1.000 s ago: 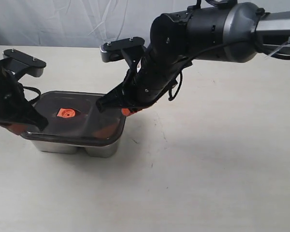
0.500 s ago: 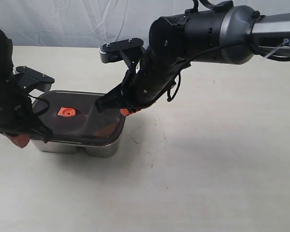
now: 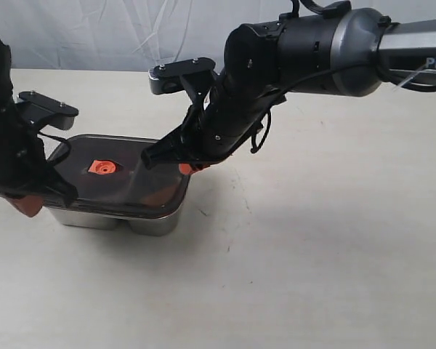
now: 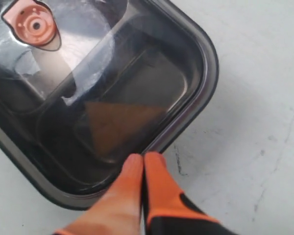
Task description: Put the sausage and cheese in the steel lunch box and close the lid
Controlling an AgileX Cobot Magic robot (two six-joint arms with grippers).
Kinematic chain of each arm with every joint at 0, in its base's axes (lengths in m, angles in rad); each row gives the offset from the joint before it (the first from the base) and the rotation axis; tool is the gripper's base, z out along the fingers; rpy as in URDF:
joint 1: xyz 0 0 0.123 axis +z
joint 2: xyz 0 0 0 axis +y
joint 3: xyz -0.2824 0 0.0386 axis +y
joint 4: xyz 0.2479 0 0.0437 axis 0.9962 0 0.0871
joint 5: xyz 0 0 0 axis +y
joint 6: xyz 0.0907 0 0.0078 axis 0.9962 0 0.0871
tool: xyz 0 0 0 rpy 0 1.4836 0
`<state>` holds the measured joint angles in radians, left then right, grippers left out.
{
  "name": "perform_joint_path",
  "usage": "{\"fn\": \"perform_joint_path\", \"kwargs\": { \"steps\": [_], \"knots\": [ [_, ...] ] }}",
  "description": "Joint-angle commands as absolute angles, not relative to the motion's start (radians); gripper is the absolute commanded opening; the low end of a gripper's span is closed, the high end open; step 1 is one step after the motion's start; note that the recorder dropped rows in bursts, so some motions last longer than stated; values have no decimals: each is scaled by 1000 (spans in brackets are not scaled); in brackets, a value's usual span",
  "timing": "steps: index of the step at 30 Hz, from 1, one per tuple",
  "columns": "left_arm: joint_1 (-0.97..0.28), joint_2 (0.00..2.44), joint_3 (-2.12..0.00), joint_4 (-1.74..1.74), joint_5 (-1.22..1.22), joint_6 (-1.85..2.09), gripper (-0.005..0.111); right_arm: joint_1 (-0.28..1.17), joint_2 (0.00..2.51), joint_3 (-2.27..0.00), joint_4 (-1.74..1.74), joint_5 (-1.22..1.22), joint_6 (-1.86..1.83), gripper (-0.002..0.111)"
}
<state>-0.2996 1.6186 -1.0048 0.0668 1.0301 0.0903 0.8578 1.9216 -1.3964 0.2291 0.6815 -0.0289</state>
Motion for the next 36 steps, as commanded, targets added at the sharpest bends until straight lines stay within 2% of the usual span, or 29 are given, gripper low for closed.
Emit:
{"fn": "perform_joint_path", "kwargs": {
  "steps": [1, 8, 17, 23, 27, 36],
  "knots": [
    [-299, 1524, -1033, 53, 987, 90, 0, 873, 1916, -1402, 359, 709, -165, -1],
    [-288, 1552, -1058, 70, 889, 90, 0, 898, 1926, -1402, 370, 701, -186, -1],
    [-283, 1607, -1058, 63, 862, 90, 0, 896, 1966, -1407, 337, 514, -185, -1],
    [-280, 1649, -1058, 84, 791, 90, 0, 896, 1997, -1418, 344, 622, -165, -1],
    [-271, 1668, -1065, 86, 702, 90, 0, 896, 1997, -1418, 342, 630, -165, -1],
    [-271, 1769, -1108, 96, 688, 94, 0, 896, 2000, -1418, 342, 632, -165, -1]
  ]
}}
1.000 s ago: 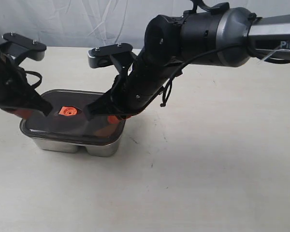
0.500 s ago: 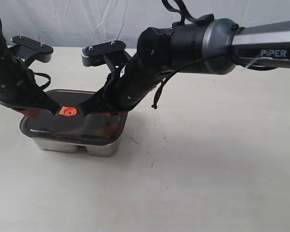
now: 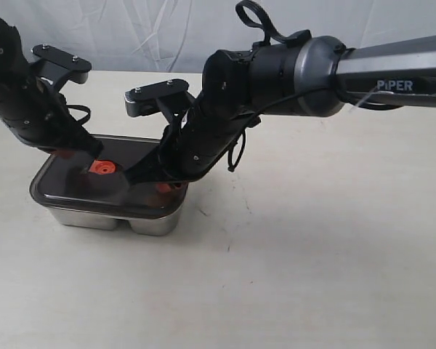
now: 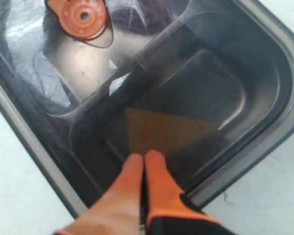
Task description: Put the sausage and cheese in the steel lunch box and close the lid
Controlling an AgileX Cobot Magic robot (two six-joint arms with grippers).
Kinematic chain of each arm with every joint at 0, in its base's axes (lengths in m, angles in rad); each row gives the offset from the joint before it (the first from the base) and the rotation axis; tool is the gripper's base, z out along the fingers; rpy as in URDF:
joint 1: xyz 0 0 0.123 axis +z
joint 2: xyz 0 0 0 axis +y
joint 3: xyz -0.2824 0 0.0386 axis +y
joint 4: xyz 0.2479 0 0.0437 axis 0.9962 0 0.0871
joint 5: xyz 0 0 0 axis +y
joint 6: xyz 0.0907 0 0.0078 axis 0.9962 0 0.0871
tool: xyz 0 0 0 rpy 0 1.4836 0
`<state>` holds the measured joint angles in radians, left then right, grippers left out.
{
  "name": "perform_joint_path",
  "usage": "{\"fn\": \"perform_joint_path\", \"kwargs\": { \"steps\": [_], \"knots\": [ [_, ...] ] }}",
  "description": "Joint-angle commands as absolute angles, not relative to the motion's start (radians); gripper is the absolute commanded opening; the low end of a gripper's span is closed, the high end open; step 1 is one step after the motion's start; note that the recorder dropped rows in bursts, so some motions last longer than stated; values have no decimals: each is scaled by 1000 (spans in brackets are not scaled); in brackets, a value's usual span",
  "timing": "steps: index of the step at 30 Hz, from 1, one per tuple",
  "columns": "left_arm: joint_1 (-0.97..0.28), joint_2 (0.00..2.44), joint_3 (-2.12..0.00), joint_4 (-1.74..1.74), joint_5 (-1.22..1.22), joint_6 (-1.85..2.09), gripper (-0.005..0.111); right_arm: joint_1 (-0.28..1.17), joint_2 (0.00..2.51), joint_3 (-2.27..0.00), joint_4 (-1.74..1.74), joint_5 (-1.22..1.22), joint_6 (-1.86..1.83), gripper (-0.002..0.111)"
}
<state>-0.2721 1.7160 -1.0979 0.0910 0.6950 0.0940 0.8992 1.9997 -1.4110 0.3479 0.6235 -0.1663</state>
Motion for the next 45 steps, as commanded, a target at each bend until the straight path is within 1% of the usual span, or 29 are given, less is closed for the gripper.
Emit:
{"fn": "perform_joint_path", "kwargs": {
  "steps": [1, 10, 19, 29, 35, 41, 45],
  "knots": [
    [-271, 1782, -1108, 96, 688, 94, 0, 896, 2000, -1418, 342, 632, -165, -1],
    [-271, 1872, -1108, 64, 666, 94, 0, 896, 2044, -1418, 346, 649, -163, -1],
    [-271, 1880, -1108, 65, 661, 94, 0, 896, 2140, -1418, 378, 653, -163, -1],
    [-271, 1860, -1108, 61, 654, 90, 0, 896, 2122, -1422, 390, 655, -163, -1],
    [-271, 1700, -1108, 58, 606, 90, 0, 896, 1975, -1422, 299, 633, -141, -1],
    [-271, 1411, -1077, 53, 601, 77, 0, 896, 1749, -1413, 109, 667, 14, -1],
    [-271, 1179, -1003, 23, 582, 53, 0, 896, 1567, -1346, 79, 665, 53, -1]
  ]
}}
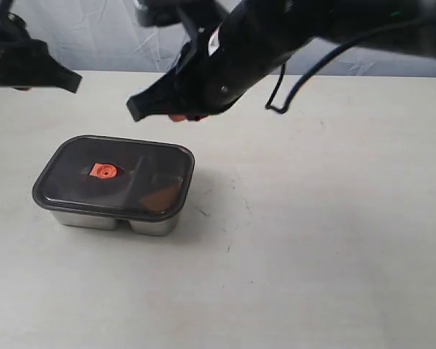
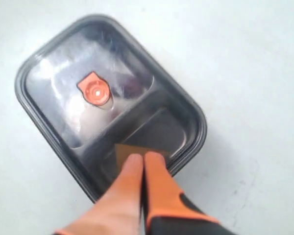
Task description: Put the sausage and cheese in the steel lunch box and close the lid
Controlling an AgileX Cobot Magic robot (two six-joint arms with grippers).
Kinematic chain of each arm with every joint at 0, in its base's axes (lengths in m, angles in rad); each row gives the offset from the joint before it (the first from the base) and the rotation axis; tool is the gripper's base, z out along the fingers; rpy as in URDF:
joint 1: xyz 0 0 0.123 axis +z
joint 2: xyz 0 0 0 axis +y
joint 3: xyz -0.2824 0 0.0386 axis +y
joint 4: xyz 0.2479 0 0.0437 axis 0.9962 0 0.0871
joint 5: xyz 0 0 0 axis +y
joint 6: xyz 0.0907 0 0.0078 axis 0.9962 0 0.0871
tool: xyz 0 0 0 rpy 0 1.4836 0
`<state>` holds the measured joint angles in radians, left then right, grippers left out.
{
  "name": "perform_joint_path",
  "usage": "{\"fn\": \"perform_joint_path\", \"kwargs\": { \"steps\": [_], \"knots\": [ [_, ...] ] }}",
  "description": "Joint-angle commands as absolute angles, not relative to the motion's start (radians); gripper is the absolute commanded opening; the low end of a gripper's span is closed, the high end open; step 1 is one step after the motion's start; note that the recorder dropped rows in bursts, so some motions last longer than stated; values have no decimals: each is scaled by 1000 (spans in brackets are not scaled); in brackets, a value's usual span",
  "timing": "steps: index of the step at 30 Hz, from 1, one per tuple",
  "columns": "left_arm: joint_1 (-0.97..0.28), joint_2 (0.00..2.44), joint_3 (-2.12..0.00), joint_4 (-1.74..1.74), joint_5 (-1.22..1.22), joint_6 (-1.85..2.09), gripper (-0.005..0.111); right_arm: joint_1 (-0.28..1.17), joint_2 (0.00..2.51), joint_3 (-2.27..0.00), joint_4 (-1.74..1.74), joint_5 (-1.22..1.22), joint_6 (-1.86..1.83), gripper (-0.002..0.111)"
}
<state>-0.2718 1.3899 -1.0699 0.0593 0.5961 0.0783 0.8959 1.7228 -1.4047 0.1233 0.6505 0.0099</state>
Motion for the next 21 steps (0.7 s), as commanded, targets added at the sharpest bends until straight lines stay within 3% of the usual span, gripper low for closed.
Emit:
{"fn": "perform_joint_path", "kwargs": {
  "steps": [1, 12, 21],
  "knots": [
    [-271, 1130, -976, 12, 568, 47, 0, 896, 1527, -1325, 79, 665, 53, -1],
    [-271, 446, -712, -97, 582, 60, 0, 898, 977, -846, 117, 523, 63, -1],
    [-271, 187, -684, -93, 669, 56, 0, 898, 814, -721, 120, 529, 63, -1]
  ]
}}
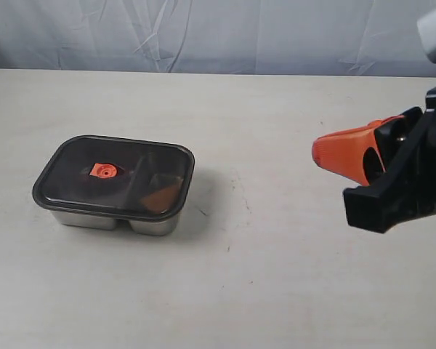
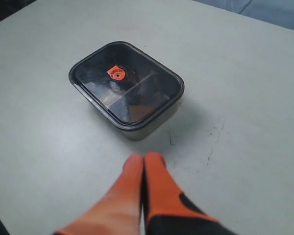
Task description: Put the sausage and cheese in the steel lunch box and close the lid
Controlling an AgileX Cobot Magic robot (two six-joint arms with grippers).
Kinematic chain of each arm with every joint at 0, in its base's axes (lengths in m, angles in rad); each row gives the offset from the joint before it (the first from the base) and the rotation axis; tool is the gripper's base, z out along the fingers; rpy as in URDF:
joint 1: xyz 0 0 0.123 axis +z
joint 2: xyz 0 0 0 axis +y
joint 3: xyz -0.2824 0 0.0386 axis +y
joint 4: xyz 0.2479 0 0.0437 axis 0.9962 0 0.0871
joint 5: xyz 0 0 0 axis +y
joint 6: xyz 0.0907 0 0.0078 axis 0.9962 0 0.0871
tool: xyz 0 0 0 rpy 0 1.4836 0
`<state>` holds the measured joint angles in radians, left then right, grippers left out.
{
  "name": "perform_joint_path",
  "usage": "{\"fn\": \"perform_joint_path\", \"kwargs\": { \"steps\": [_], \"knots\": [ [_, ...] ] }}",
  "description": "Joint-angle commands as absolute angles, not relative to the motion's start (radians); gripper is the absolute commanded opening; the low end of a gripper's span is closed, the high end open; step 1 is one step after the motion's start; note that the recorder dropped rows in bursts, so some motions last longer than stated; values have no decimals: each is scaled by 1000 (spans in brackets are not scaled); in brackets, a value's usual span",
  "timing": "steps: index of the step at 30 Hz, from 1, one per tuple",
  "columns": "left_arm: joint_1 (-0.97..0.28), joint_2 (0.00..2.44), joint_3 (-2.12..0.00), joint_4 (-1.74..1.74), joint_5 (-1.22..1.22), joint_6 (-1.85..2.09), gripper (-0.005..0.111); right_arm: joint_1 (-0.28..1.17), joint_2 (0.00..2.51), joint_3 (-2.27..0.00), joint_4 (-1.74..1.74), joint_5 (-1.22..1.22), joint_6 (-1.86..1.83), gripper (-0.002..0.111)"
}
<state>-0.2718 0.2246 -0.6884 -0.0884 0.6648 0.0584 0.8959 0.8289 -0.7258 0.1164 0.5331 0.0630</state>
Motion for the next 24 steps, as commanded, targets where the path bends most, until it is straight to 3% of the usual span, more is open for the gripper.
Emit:
{"fn": "perform_joint_path", "kwargs": {
  "steps": [1, 5, 9, 13, 17, 20, 24],
  "knots": [
    [-271, 185, -684, -93, 669, 56, 0, 898, 814, -721, 131, 524, 63, -1],
    [-271, 185, -684, -93, 669, 56, 0, 888, 792, -723, 5, 496, 80, -1],
    [-271, 185, -684, -78, 669, 56, 0, 718, 670, -721, -113, 494, 106, -1],
    [-271, 185, -684, -69, 669, 56, 0, 374, 521, -670, -95, 482, 106, -1],
    [-271, 185, -684, -69, 669, 56, 0, 129, 323, -567, -105, 486, 106, -1],
    [-271, 185, -684, -69, 669, 56, 0, 42, 193, -480, -113, 486, 104, -1],
    [-271, 185, -684, -69, 669, 56, 0, 35, 151, -375, -96, 469, 104, -1]
  ]
}}
